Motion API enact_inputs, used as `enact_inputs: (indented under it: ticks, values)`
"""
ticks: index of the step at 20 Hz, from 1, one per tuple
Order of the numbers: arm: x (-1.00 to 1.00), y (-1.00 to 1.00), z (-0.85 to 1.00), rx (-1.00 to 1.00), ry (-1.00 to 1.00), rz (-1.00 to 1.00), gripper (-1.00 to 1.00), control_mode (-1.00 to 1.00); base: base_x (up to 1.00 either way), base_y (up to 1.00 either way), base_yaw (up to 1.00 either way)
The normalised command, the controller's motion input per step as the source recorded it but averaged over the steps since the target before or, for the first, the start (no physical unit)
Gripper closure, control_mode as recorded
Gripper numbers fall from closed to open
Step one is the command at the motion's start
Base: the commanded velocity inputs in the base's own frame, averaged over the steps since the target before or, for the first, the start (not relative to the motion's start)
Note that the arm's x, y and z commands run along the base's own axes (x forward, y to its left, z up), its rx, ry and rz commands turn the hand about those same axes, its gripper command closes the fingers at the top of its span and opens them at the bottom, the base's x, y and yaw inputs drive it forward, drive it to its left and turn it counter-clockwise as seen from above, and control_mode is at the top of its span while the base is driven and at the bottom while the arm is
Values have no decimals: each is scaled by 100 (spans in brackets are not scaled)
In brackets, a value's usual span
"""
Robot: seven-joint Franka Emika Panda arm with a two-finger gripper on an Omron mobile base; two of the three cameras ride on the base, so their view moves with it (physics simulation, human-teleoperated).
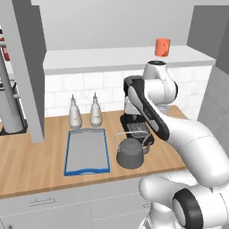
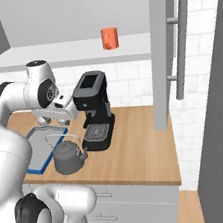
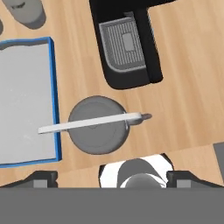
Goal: Pick the kettle from the counter and place it on the tray. Then pick the mug from the cabinet and place it on the tray. Then close the cabinet doors.
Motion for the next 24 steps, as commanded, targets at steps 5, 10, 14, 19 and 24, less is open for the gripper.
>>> enact_inputs:
  ticks: [5, 10, 14, 19, 24]
  values:
    - [1, 17, -61, 0, 1, -8, -100, -100, 0, 0, 0]
    - [9, 16, -48, 0, 3, -11, -100, -100, 0, 0, 0]
    - [3, 2, -33, 1, 0, -13, -100, -100, 0, 0, 0]
    - [2, 0, -16, 6, 0, -16, -100, -100, 0, 0, 0]
    - [1, 0, 0, 15, -4, -18, -100, -100, 0, 0, 0]
